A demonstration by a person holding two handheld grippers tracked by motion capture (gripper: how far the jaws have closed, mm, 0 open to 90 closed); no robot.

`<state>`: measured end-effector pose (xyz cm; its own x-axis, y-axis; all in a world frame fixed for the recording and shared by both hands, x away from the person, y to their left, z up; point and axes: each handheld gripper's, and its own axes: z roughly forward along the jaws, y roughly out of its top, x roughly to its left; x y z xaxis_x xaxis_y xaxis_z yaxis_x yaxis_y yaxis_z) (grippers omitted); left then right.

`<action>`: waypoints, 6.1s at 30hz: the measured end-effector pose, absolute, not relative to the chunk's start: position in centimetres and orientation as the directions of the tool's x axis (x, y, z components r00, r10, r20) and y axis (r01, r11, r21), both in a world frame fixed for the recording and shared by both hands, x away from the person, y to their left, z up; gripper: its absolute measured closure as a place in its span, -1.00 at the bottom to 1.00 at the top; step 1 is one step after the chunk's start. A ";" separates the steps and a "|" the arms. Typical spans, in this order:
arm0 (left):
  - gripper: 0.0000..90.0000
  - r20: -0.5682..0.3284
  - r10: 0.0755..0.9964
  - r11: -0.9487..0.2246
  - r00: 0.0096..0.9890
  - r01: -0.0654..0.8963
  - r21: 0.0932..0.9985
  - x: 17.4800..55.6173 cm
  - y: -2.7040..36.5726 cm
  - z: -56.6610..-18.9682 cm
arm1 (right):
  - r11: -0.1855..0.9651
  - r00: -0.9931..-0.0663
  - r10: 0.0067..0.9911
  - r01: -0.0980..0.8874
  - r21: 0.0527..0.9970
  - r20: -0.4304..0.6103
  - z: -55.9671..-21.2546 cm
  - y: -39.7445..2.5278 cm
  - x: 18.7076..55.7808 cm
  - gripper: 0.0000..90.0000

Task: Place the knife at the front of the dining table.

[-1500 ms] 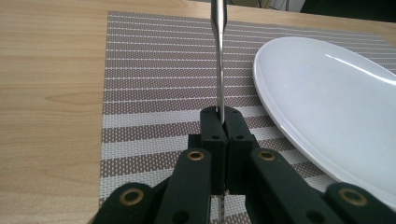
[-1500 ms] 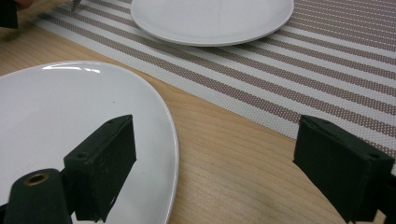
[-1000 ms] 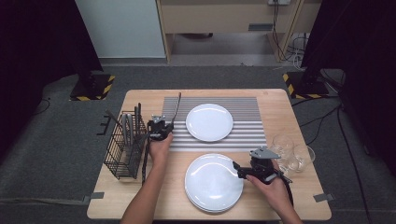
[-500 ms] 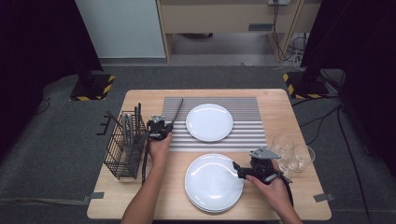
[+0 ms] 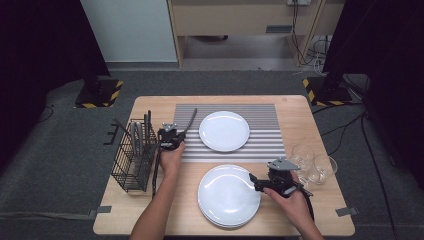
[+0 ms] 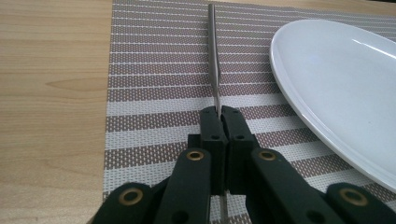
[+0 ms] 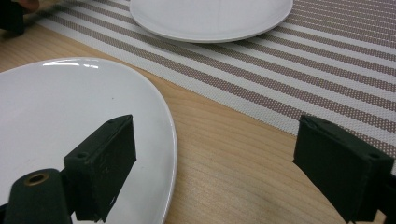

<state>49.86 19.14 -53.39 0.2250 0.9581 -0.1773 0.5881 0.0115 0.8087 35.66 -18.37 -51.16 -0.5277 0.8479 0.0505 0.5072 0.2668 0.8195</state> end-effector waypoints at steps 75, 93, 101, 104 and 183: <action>0.71 -0.160 0.959 -0.032 0.233 0.651 0.759 50.3 18.8 -53.6 | 0.258 -0.523 0.850 0.513 0.818 0.060 -51.1 -18.6 35.6 -0.71; 0.64 -0.162 0.956 -0.037 0.244 0.650 0.759 50.2 18.9 -53.6 | 0.251 -0.519 0.852 0.517 0.819 0.067 -51.0 -18.6 35.6 -0.72; 0.59 -0.157 0.959 -0.035 0.236 0.649 0.760 50.1 19.0 -53.6 | 0.252 -0.523 0.850 0.517 0.818 0.069 -51.1 -18.5 35.5 -0.72; 0.59 -0.161 0.959 -0.031 0.234 0.649 0.760 50.1 19.1 -53.6 | 0.253 -0.524 0.849 0.515 0.819 0.068 -51.1 -18.5 35.5 -0.72; -0.33 -0.210 0.940 -0.009 0.269 0.635 0.772 48.6 18.5 -51.4 | 0.262 -0.531 0.844 0.525 0.810 0.071 -51.5 -18.1 35.7 -0.78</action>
<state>48.56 18.54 -51.36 0.2686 0.9401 -0.2100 0.6352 -0.0090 0.7723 35.65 -18.12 -51.53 -0.5313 0.8442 0.0711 0.5249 0.2622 0.8098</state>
